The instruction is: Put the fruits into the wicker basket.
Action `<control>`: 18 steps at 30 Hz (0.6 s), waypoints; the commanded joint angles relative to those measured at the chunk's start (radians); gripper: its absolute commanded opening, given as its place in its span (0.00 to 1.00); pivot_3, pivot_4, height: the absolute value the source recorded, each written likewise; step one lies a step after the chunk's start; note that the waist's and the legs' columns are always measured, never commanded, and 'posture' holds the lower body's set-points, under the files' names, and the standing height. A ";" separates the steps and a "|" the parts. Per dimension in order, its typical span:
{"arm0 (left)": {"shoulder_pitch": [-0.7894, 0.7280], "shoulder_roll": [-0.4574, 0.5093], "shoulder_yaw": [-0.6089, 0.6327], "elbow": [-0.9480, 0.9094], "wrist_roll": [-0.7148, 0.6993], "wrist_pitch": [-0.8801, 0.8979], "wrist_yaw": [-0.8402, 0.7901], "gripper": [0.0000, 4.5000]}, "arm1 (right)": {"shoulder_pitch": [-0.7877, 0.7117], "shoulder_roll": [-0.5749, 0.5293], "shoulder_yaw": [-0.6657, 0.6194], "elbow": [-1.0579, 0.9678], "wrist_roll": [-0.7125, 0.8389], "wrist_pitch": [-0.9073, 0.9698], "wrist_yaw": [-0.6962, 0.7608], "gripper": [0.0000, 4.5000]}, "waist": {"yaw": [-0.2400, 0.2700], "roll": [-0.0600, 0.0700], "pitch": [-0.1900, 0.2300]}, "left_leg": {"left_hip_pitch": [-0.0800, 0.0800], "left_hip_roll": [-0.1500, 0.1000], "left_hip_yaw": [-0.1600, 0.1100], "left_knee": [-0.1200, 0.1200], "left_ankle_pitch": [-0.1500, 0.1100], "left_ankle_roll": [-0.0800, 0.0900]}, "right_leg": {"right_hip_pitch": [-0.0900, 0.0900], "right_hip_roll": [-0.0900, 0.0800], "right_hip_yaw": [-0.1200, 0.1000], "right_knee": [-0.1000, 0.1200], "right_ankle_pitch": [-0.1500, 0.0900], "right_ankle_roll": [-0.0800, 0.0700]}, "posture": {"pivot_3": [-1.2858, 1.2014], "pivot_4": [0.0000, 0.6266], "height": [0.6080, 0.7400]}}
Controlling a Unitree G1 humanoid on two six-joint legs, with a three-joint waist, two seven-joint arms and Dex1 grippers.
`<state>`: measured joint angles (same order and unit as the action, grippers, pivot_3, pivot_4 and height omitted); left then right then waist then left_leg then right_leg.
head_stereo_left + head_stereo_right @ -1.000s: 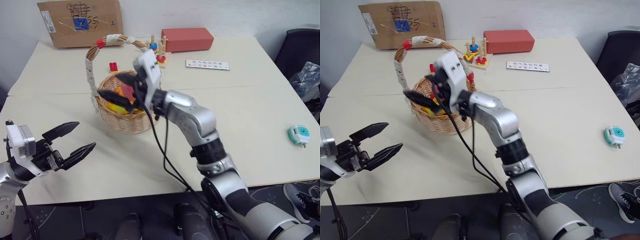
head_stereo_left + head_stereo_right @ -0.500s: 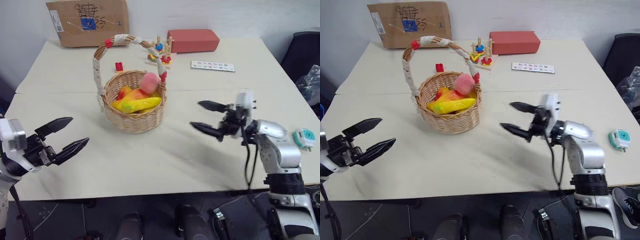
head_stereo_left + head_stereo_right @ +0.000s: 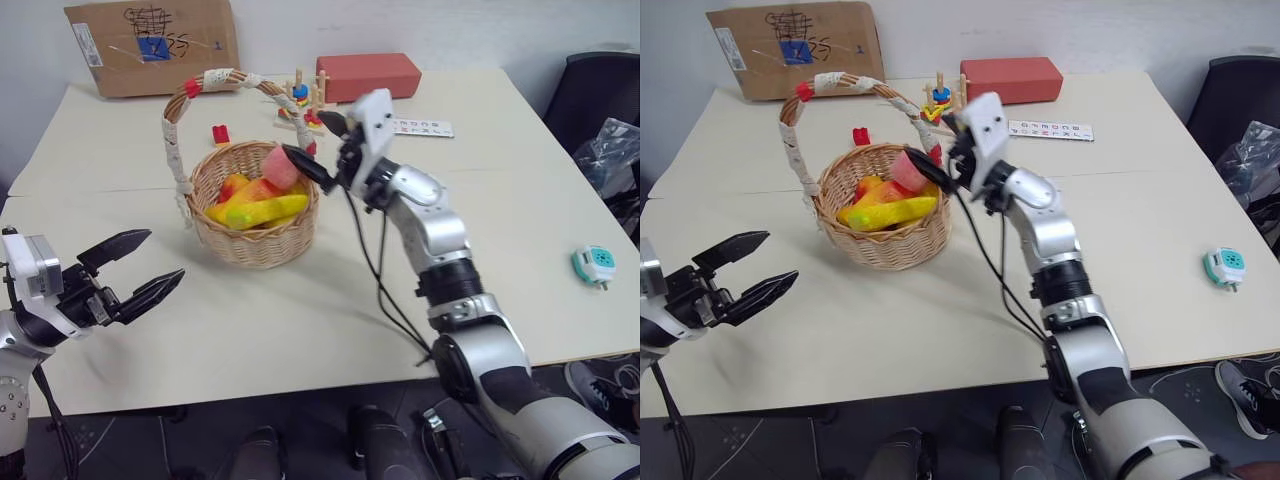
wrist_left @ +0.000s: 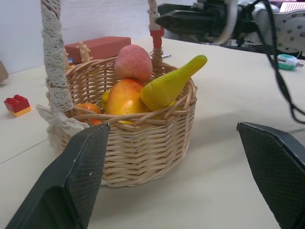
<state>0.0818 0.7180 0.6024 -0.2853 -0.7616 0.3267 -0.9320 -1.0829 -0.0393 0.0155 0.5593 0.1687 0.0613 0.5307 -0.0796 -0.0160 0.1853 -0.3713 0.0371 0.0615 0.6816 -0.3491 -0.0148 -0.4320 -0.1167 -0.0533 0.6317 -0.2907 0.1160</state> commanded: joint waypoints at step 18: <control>-0.119 -0.007 -0.074 -0.007 -0.004 -0.013 0.017 1.00 | 0.107 -0.148 -0.078 -0.320 0.071 0.145 -0.013 0.06 | 0.014 0.000 0.000 | 0.000 0.000 0.000 0.000 -0.001 0.001 | 0.000 0.000 0.000 -0.001 0.000 0.000 | 0.52 0.24 1.00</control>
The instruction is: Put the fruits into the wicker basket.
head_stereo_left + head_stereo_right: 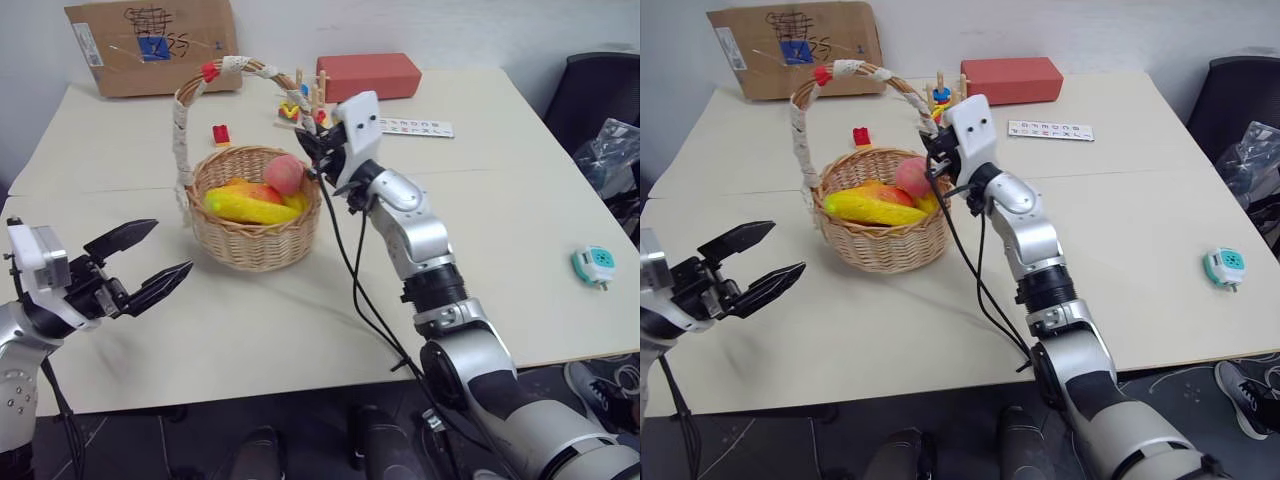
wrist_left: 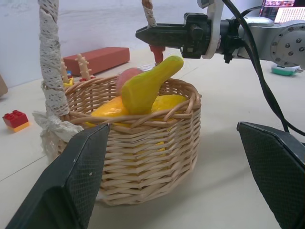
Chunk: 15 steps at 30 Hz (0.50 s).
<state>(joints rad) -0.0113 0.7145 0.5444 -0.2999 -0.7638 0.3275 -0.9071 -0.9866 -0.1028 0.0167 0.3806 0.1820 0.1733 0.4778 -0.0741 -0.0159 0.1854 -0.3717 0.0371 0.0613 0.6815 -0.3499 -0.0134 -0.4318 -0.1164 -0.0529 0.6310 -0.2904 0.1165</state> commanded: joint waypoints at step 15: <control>-0.193 -0.002 -0.130 0.152 0.036 -0.034 -0.079 1.00 | 0.037 -0.626 -0.333 0.418 0.128 -0.254 0.407 0.06 | 0.016 0.001 0.000 | 0.002 -0.005 0.012 0.001 -0.001 0.003 | 0.003 0.001 0.000 -0.004 0.001 0.002 | 0.52 0.24 1.00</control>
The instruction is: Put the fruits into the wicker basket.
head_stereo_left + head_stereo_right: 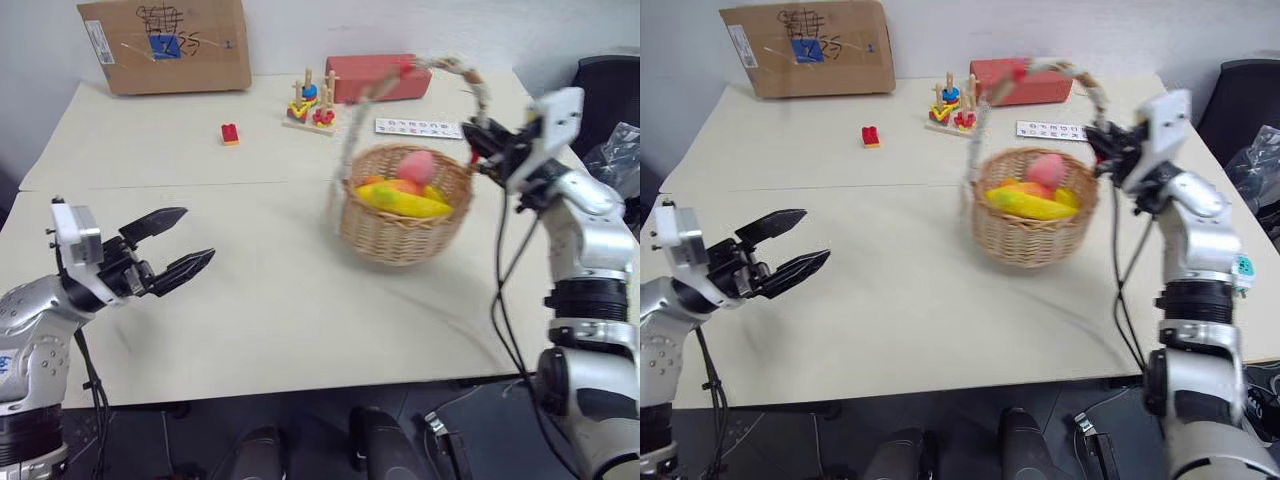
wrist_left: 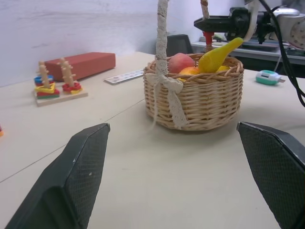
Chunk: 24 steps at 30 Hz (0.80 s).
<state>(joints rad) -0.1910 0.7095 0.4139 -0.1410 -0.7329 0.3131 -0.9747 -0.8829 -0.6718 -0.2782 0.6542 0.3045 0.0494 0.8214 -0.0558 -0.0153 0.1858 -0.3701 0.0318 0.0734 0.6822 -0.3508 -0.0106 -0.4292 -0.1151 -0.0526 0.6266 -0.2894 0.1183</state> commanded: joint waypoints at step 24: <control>0.130 0.038 0.038 -0.023 0.057 -0.054 -0.053 1.00 | 0.175 -0.259 -0.127 0.101 0.043 -0.231 0.216 1.00 | 0.028 0.000 0.000 | 0.001 0.002 0.003 0.001 0.000 -0.001 | 0.000 -0.001 0.000 0.000 0.000 0.001 | 0.52 0.24 1.00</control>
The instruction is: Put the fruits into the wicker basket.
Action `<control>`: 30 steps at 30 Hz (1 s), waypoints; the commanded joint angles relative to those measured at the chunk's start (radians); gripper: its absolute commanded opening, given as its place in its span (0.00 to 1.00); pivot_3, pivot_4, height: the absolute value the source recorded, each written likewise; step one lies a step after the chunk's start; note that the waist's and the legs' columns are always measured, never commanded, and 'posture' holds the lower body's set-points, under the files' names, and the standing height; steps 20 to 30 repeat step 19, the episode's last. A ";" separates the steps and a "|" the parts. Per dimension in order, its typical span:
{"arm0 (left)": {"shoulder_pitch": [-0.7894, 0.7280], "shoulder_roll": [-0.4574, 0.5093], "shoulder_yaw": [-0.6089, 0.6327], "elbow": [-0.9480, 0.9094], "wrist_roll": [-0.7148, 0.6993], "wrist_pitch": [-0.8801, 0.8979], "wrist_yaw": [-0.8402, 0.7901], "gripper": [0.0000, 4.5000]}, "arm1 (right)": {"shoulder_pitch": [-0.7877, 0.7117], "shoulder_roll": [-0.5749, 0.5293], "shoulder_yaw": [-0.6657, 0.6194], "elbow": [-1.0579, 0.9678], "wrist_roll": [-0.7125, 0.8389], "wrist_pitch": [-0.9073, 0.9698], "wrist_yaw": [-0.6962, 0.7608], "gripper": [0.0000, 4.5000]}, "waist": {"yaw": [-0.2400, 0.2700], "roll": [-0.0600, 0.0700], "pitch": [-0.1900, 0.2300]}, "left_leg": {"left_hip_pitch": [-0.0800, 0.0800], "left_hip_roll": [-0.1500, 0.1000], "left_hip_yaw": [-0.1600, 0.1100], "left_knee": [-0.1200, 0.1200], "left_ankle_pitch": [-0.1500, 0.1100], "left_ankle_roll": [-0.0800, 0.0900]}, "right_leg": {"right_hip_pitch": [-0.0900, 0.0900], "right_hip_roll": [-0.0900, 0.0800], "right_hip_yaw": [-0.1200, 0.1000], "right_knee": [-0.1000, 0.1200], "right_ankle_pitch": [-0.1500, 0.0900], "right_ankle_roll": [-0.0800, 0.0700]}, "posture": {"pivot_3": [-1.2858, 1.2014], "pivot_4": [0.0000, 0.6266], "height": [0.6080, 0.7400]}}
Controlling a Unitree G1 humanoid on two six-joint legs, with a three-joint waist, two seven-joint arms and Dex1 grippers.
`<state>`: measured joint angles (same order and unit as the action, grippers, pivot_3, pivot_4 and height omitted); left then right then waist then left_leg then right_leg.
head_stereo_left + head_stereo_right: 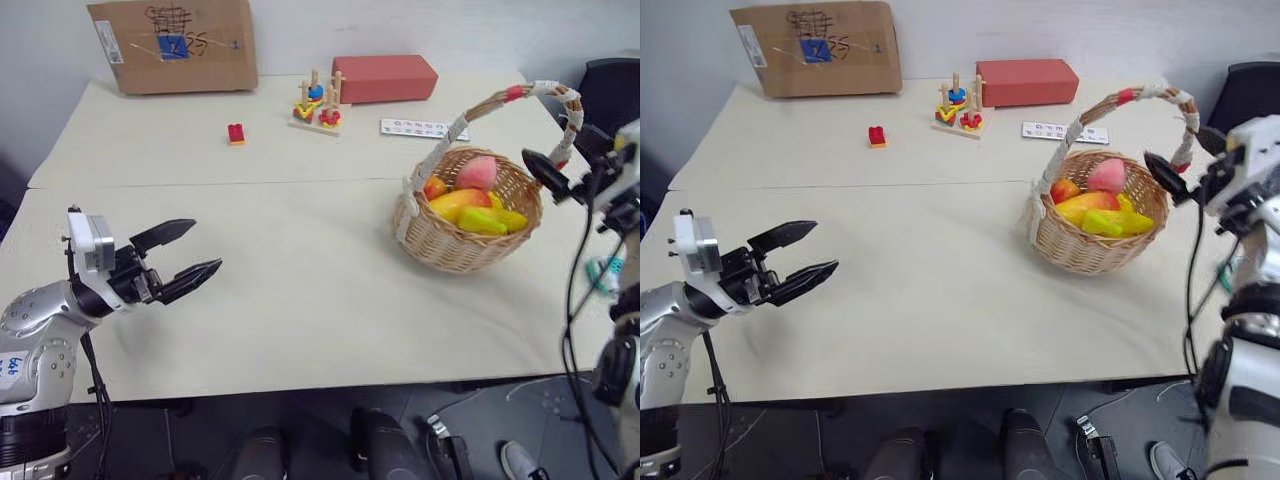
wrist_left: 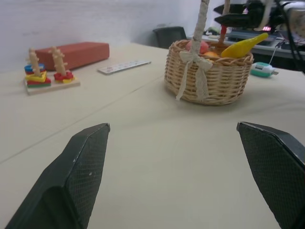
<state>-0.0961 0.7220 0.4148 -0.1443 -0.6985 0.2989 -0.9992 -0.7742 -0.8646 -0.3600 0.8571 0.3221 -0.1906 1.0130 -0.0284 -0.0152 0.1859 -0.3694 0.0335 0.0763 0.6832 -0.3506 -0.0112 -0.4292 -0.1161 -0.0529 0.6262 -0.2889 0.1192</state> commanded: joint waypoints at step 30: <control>0.367 0.058 0.051 -0.086 0.293 -0.275 -0.036 1.00 | 0.756 0.167 0.175 -0.865 0.128 -0.020 0.319 1.00 | 0.006 0.000 0.000 | 0.018 0.005 -0.002 0.000 -0.008 0.004 | 0.013 0.000 -0.001 -0.005 0.000 0.000 | 0.52 0.24 1.00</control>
